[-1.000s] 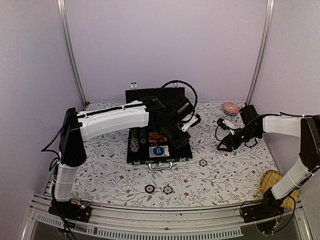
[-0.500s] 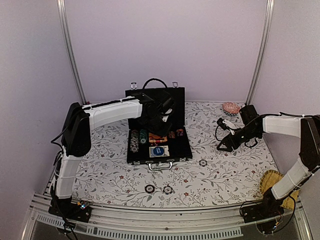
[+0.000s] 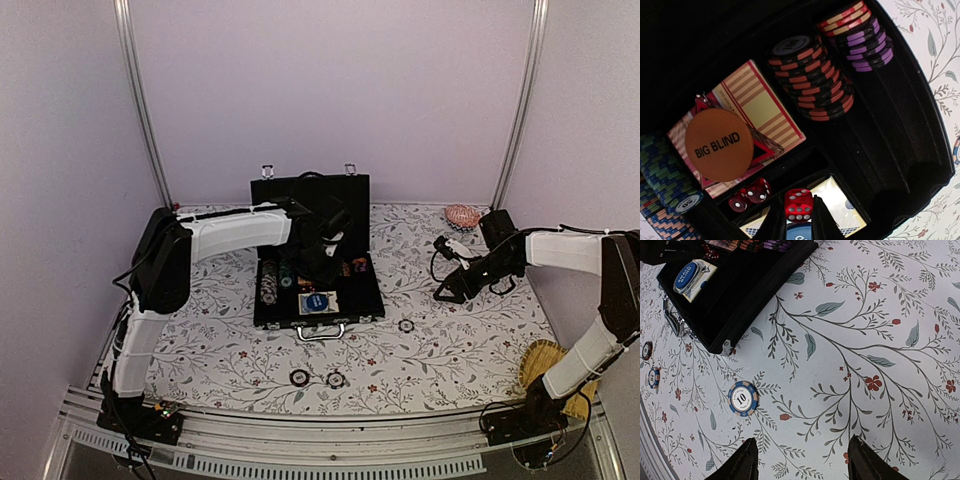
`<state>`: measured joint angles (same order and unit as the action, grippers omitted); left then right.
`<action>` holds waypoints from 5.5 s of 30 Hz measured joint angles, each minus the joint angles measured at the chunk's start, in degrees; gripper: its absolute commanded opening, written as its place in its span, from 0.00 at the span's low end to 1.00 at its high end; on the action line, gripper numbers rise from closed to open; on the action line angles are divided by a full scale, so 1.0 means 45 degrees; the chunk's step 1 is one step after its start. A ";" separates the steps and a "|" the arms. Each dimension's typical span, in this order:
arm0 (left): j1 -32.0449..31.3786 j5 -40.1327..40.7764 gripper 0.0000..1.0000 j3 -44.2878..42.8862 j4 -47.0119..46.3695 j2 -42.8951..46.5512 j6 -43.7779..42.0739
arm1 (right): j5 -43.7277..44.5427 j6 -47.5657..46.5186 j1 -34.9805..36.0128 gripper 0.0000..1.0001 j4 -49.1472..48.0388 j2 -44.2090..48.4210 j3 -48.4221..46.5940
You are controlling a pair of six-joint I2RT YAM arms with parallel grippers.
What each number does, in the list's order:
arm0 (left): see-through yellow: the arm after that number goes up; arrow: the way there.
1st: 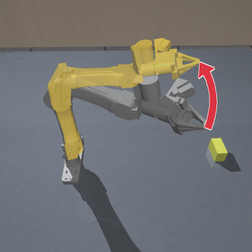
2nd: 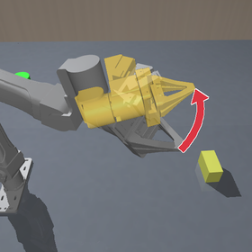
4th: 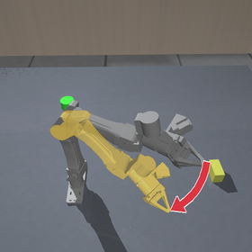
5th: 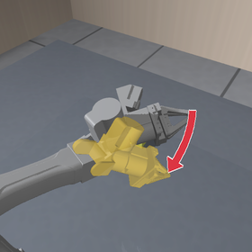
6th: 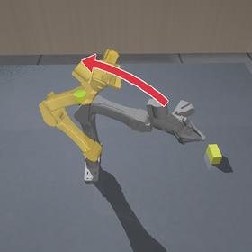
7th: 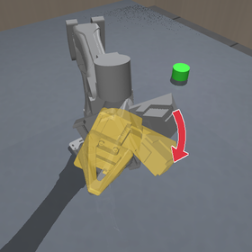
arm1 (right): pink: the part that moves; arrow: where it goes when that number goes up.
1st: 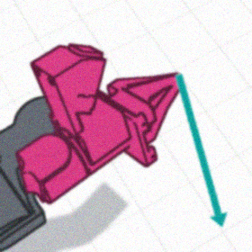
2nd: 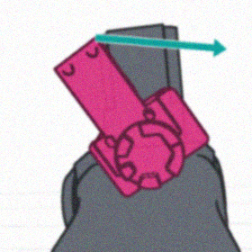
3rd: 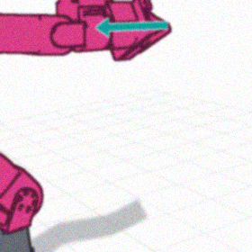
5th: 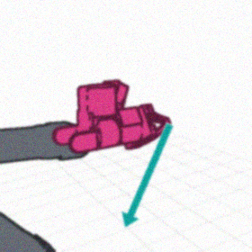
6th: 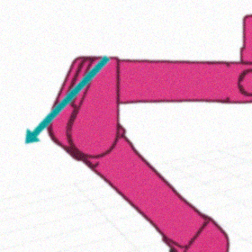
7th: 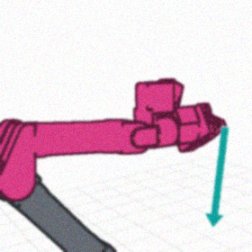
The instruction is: Pack up texas hold em set
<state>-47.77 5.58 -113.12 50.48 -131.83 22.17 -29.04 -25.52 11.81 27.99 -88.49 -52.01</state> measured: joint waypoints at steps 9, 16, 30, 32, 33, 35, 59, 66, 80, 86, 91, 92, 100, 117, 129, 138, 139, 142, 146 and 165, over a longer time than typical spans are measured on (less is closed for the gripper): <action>0.0087 -0.0199 0.18 0.0083 -0.0058 -0.0359 0.0141 | 0.0000 0.0000 0.0000 0.62 0.0000 0.0000 0.0000; 0.0209 -0.0175 0.18 0.0117 -0.0228 -0.0554 0.0340 | 0.0005 0.0005 0.0000 0.62 0.0000 0.0000 0.0000; 0.0359 -0.0291 0.32 0.0155 -0.0330 -0.0641 0.1234 | 0.0005 0.0000 0.0000 0.62 0.0005 0.0000 0.0000; 0.0359 -0.0291 0.32 0.0155 -0.0335 -0.0636 0.1287 | 0.0005 -0.0005 0.0000 0.62 0.0000 0.0000 0.0000; 0.0359 -0.0287 0.32 0.0155 -0.0335 -0.0627 0.1321 | 0.0005 -0.0005 0.0000 0.63 0.0005 0.0000 0.0000; 0.0359 -0.0282 0.31 0.0180 -0.0340 -0.0588 0.1331 | 0.0005 -0.0005 0.0000 0.62 0.0000 0.0000 0.0000; 0.0282 -0.0500 0.29 0.0670 -0.0447 0.0612 0.0986 | 0.0005 -0.0005 0.0000 0.62 0.0005 0.0000 0.0000; -0.0155 -0.0559 0.32 0.1001 -0.0865 0.2093 0.0015 | 0.0000 -0.0005 0.0000 0.62 0.0010 0.0000 0.0000; -0.2424 -0.1161 0.37 0.4007 -0.0729 0.3789 -0.2229 | -0.0005 -0.0005 0.0000 0.63 0.0015 -0.0005 0.0000; -0.4197 -0.1535 0.39 0.4653 -0.0083 0.4177 -0.3220 | 0.0000 -0.0005 0.0000 0.63 0.0024 -0.0034 -0.0005; -0.4532 -0.1700 0.46 0.5712 0.0311 0.4653 -0.3361 | 0.0005 -0.0024 0.0000 0.63 0.0029 -0.0039 -0.0005; -0.4512 -0.1710 0.48 0.5955 0.0389 0.4755 -0.3361 | 0.0005 -0.0034 0.0000 0.63 0.0029 -0.0044 -0.0005; -0.4454 -0.1705 0.52 0.8136 0.0544 0.5654 -0.3337 | 0.0053 -0.0058 0.0000 0.63 0.0049 -0.0102 -0.0010; -0.3954 -0.1734 0.54 0.8680 -0.0253 0.5542 -0.3453 | 0.0102 -0.0092 0.0000 0.63 0.0058 -0.0102 -0.0015; -0.3954 -0.1763 0.53 0.8680 -0.0452 0.4643 -0.3687 | 0.0214 -0.0092 0.0000 0.63 0.0058 -0.0112 -0.0015; -0.3949 -0.1817 0.51 0.8811 -0.0578 0.4595 -0.3706 | 0.0228 -0.0097 0.0000 0.63 0.0058 -0.0117 -0.0015; -0.3949 -0.1826 0.51 0.8820 -0.0597 0.4595 -0.3706 | 0.0228 -0.0092 0.0000 0.63 0.0058 -0.0117 -0.0015; -0.3954 -0.1817 0.51 0.8791 -0.0612 0.4483 -0.3735 | 0.0228 -0.0097 0.0000 0.63 0.0058 -0.0117 -0.0015; -0.3954 -0.1792 0.50 0.8791 -0.0607 0.4478 -0.3750 | 0.0228 -0.0092 0.0000 0.63 0.0058 -0.0117 -0.0015; -0.3954 -0.1598 0.37 0.7533 0.0228 0.4260 -0.3755 | 0.0228 -0.0092 0.0000 0.63 0.0058 -0.0117 -0.0015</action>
<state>-65.56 -1.61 -79.22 51.51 -112.66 5.28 -28.01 -25.93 11.81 28.25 -89.01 -52.07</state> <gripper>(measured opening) 0.387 0.627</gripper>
